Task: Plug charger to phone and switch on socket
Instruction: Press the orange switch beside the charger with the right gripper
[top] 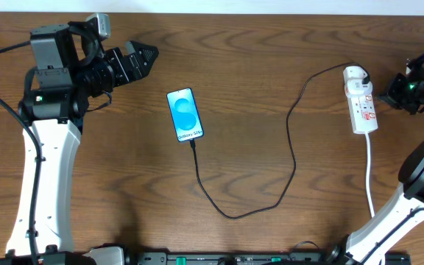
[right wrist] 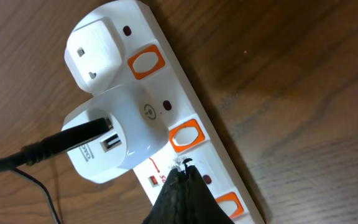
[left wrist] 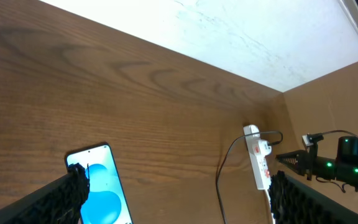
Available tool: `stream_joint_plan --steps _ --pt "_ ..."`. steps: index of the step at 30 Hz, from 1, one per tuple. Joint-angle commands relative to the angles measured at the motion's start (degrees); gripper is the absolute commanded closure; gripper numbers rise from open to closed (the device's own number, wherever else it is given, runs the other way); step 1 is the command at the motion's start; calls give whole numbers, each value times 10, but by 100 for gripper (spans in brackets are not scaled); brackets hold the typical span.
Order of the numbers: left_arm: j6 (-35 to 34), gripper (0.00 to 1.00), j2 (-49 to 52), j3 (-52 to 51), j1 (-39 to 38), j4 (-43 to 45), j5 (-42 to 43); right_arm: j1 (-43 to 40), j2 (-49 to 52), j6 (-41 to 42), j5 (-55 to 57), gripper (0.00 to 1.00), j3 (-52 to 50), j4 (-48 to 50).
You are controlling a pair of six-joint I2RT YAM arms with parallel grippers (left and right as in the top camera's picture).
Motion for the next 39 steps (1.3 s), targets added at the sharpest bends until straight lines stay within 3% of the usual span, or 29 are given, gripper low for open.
stream_joint_plan --steps 1,39 --pt "3 7 -1 4 0 -1 -1 9 25 -9 -5 99 10 5" --pt "3 7 -1 4 0 -1 -1 33 35 -9 10 99 -16 61"
